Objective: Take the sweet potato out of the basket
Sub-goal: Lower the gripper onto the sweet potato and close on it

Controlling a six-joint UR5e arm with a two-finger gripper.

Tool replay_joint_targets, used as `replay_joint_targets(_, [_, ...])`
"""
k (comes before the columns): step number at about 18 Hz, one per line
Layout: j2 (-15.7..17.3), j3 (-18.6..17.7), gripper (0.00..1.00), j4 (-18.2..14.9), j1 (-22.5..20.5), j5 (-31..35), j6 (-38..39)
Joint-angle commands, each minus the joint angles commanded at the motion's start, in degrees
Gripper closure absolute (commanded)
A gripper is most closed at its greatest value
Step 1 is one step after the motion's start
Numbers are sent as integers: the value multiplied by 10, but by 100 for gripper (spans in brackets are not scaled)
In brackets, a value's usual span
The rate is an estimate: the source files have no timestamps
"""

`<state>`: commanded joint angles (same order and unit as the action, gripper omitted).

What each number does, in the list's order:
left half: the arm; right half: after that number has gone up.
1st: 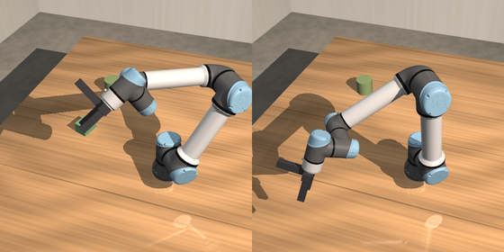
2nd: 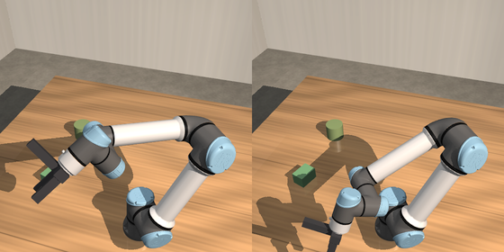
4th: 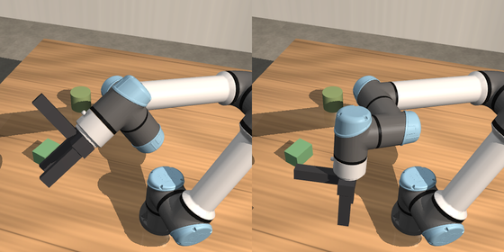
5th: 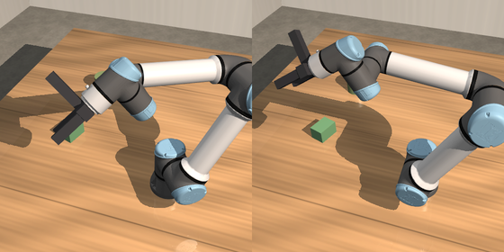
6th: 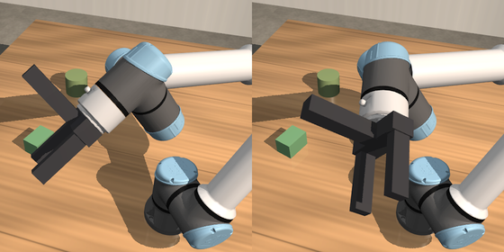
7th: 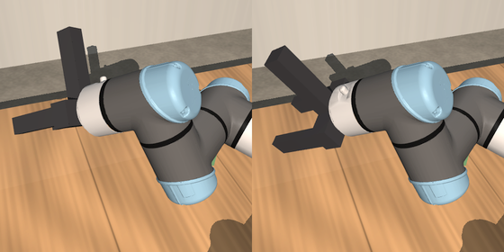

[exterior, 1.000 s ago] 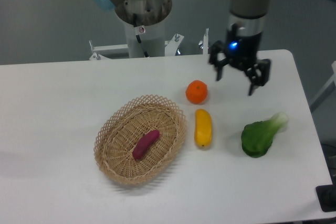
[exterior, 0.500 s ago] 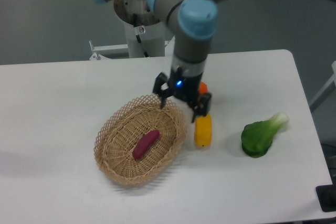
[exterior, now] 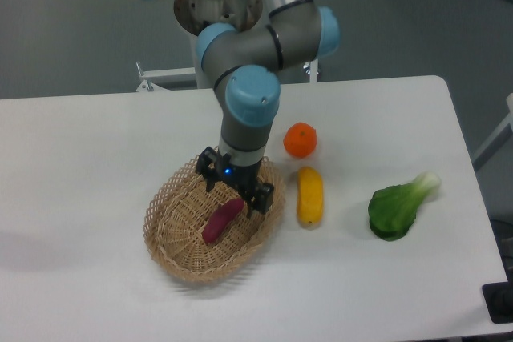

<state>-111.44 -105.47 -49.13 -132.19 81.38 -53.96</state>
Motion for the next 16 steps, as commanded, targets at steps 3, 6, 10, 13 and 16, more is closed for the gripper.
replay_joint_targets(3, [-13, 0, 0, 11, 6, 4, -2])
replay_joint_targets(6, [-25, -3, 0, 22, 11, 5, -1])
replay_joint_targets(10, [-33, -11, 0, 36, 16, 40, -2])
replay_joint_targets(13, [-30, -10, 8, 38, 16, 41, -2])
replay_joint_targets(16, [-28, -7, 59, 38, 16, 41, -4])
